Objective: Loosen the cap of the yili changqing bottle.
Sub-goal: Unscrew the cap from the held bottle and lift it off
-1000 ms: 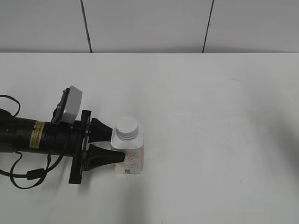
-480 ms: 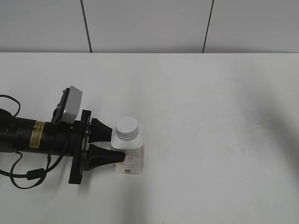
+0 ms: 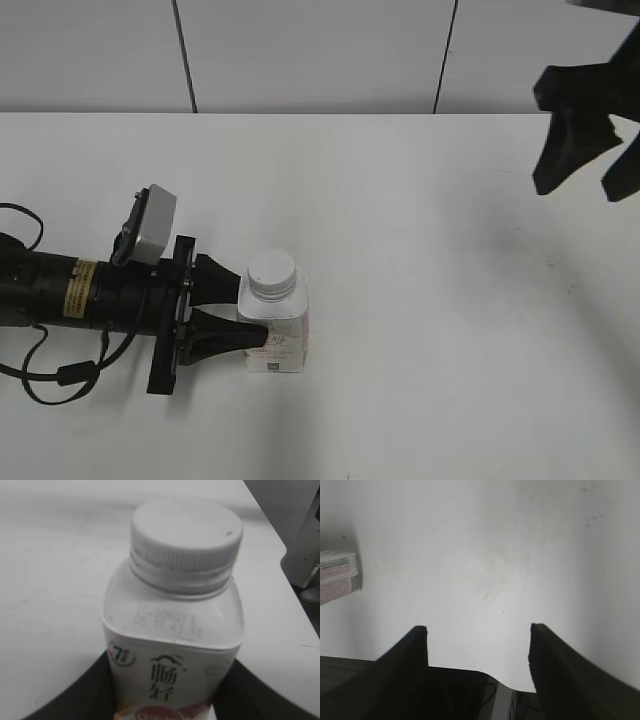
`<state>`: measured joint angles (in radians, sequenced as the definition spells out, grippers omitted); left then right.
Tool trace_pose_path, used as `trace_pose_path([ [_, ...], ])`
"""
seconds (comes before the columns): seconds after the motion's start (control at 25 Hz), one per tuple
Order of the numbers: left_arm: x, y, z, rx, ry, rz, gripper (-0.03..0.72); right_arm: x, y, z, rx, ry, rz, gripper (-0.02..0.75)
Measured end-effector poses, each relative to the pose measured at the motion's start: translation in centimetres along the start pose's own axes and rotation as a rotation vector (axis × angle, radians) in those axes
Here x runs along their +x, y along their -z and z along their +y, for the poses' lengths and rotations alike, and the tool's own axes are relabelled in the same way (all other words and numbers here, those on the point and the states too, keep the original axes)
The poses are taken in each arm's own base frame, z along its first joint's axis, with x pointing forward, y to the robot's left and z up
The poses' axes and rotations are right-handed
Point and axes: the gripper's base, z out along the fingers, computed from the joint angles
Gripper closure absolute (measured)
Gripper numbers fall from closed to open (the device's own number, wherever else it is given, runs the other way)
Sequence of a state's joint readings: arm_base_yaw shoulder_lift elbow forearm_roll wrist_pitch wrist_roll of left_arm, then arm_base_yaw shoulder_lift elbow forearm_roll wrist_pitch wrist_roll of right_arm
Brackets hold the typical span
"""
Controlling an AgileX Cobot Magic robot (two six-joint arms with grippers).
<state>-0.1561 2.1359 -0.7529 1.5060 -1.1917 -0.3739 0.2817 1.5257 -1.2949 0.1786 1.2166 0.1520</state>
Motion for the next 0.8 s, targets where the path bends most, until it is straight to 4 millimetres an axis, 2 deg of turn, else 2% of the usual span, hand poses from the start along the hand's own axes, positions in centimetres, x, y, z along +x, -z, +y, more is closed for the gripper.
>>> trace_pose_path([
  [0.36,0.0,0.0,0.0,0.000,0.000,0.000,0.345,-0.9,-1.5,7.2,-0.048,0.148,0.025,0.236],
  [0.8,0.0,0.0,0.0,0.000,0.000,0.000,0.346,-1.4,-4.9,14.3,-0.105,0.280,0.082,0.236],
])
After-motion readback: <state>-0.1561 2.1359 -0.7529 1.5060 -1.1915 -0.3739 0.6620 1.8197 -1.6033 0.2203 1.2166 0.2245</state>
